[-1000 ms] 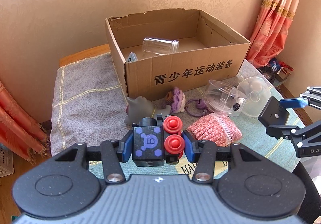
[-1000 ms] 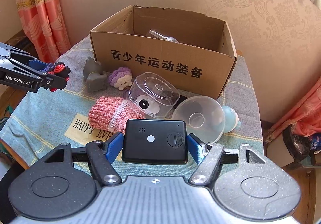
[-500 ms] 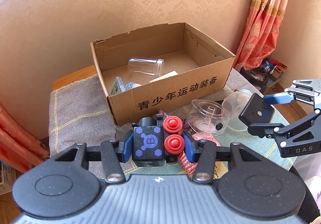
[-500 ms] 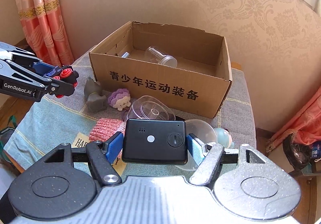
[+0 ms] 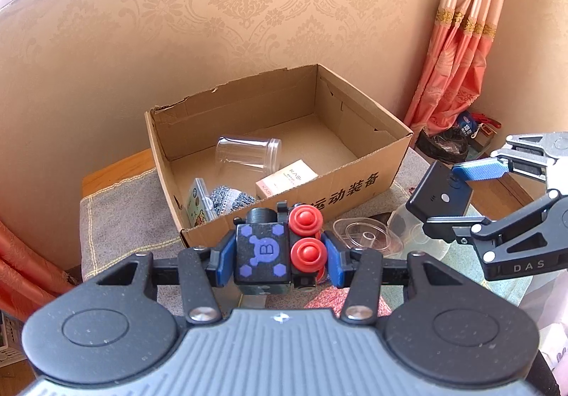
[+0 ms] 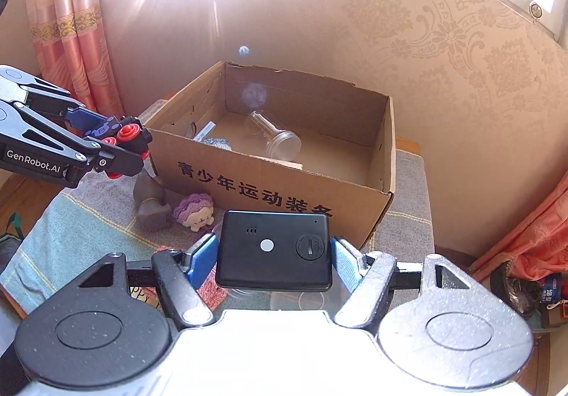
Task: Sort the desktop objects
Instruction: 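Carry the cube toy and power bank over the box and release both inside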
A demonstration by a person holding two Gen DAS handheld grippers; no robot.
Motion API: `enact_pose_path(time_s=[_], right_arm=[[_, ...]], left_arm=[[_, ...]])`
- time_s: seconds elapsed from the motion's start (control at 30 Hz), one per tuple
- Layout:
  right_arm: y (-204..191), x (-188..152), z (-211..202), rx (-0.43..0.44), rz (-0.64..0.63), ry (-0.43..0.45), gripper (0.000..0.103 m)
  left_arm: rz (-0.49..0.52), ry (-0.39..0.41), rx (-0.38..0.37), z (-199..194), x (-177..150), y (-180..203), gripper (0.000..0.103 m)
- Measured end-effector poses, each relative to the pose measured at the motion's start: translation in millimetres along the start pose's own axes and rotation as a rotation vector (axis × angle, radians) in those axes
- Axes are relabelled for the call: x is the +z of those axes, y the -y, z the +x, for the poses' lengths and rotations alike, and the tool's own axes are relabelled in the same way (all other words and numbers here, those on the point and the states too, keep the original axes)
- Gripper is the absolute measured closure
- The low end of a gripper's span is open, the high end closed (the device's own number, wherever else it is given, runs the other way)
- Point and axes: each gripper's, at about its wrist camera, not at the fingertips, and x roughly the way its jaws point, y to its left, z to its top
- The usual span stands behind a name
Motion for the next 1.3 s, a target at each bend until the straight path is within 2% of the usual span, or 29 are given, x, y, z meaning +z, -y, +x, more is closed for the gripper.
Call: enact_pose_path(time_s=[0.33, 0.57, 0.67, 0.73, 0.83, 1.1, 1.3], right_arm=[[8.6, 34.8, 10.0, -0.003, -0.017, 0.033, 0.029], [10.5, 54.4, 17.9, -0.005, -0.021, 0.048, 0.029], [10.1, 58.1, 21.3, -0.007, -0.024, 0.048, 0.029], [10.8, 61.0, 23.7, -0.009, -0.027, 0.046, 0.029], [12.4, 63.4, 26.0, -0.011, -0.022, 0.046, 0.029], [27.0, 72.2, 38.2, -0.017, 0.018, 0.037, 0.029], [34.4, 89.0, 47.4, -0.038, 0.021, 0.029, 0.029]], left_arm=[[0.002, 0.047, 0.001, 13.2, 42.8, -12.8, 0.054], [-0.011, 0.047, 0.005, 35.6, 60.9, -18.1, 0.054], [-0.012, 0.039, 0.039, 42.5, 63.0, -19.0, 0.04], [-0.01, 0.04, 0.038, 44.2, 62.1, -20.3, 0.03], [-0.024, 0.034, 0.029, 43.3, 57.0, -23.6, 0.022], [-0.042, -0.017, -0.002, 38.7, 36.2, -31.9, 0.021], [-0.048, -0.022, -0.022, 29.5, 22.4, -33.0, 0.021]])
